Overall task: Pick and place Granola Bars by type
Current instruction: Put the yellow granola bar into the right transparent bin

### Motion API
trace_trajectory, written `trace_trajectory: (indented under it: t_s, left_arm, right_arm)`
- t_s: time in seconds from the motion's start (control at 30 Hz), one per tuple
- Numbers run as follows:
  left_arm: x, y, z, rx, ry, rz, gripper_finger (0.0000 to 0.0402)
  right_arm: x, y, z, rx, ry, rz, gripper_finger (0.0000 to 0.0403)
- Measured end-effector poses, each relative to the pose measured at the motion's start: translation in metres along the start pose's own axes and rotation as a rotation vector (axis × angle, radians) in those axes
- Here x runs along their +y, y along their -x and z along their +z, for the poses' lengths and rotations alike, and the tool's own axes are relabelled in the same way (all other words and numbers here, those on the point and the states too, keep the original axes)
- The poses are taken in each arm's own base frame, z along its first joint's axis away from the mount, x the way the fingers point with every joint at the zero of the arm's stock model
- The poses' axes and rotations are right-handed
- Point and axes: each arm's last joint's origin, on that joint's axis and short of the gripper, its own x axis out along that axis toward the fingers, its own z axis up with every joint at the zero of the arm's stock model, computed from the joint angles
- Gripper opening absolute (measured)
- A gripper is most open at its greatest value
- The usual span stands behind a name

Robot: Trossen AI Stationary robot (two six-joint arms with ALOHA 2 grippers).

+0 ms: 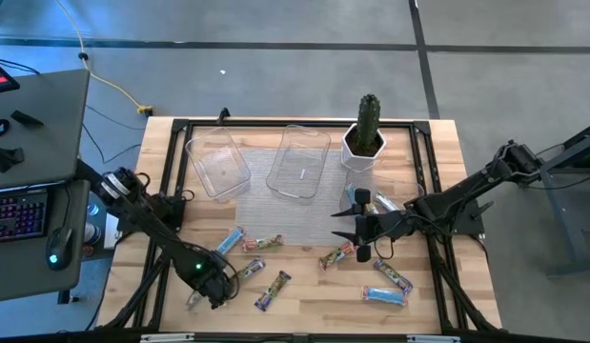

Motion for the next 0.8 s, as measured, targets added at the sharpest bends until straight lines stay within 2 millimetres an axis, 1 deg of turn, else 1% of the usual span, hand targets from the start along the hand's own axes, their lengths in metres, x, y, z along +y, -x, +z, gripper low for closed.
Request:
trace_trajectory:
  t_s: [0.07,0.17,0.23,0.3,0.37,0.47,0.6,0.67,0.8]
  left_arm:
    - [-0.008,0.012,-0.002,-0.004,-0.002,-0.051,0.0045]
    - [-0.017,0.030,0.002,-0.021,0.000,-0.090,0.0047]
    - [-0.026,0.048,0.008,-0.066,-0.025,-0.143,0.0047]
    - [-0.035,0.068,0.020,-0.167,-0.071,-0.201,0.0047]
    - [-0.044,0.088,0.036,-0.303,-0.122,-0.250,0.0047]
    - [-0.055,0.125,0.067,-0.516,-0.232,-0.320,0.0048]
    - [-0.060,0.170,0.112,-0.816,-0.401,-0.347,0.0048]
    - [-0.059,0.189,0.134,-0.944,-0.467,-0.362,0.0048]
    - [-0.053,0.214,0.174,-1.145,-0.571,-0.395,0.0048]
  right_arm:
    - [0.000,0.000,0.000,0.000,0.001,0.000,0.0190]
    - [0.000,0.000,0.000,-0.003,0.001,0.000,0.0190]
    - [0.000,0.000,0.001,-0.011,-0.002,-0.001,0.0190]
    - [0.000,0.000,0.002,-0.018,0.002,-0.001,0.0190]
    - [0.000,0.000,0.002,-0.020,-0.002,-0.003,0.0190]
    - [0.000,0.001,0.001,-0.007,-0.028,-0.007,0.0189]
    - [0.003,0.012,0.001,0.028,-0.047,0.085,0.0189]
    - [0.005,0.022,0.004,0.045,-0.125,0.144,0.0189]
    - [0.013,0.044,-0.002,0.161,-0.340,0.289,0.0188]
